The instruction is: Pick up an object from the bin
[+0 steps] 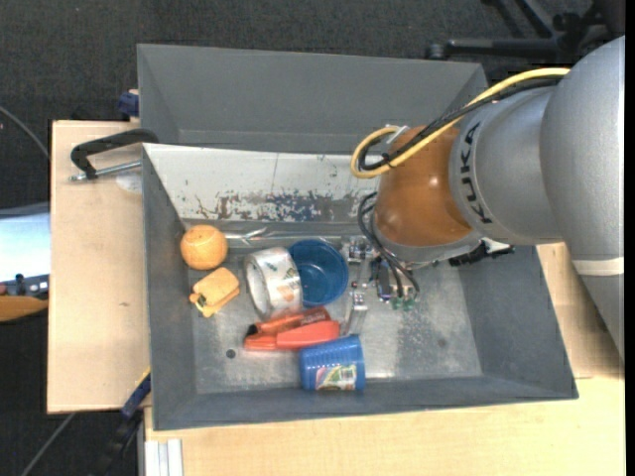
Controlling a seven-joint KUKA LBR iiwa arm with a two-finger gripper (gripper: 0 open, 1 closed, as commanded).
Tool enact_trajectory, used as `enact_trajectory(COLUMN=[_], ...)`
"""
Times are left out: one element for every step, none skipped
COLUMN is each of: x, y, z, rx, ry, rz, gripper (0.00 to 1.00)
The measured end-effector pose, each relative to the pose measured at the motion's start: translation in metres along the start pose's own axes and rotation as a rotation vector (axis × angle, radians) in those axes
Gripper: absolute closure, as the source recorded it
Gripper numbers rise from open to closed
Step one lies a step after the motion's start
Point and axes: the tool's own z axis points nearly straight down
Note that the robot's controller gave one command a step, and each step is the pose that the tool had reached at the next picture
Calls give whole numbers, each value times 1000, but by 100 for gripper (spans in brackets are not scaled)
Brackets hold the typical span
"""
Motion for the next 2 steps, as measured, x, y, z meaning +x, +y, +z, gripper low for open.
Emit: enact_trajectory(x=[-17, -18], y=[29, 64], z=[1, 1], rx=[-2, -2], ry=[-3, -5], rz=[64, 100], gripper=[0, 0])
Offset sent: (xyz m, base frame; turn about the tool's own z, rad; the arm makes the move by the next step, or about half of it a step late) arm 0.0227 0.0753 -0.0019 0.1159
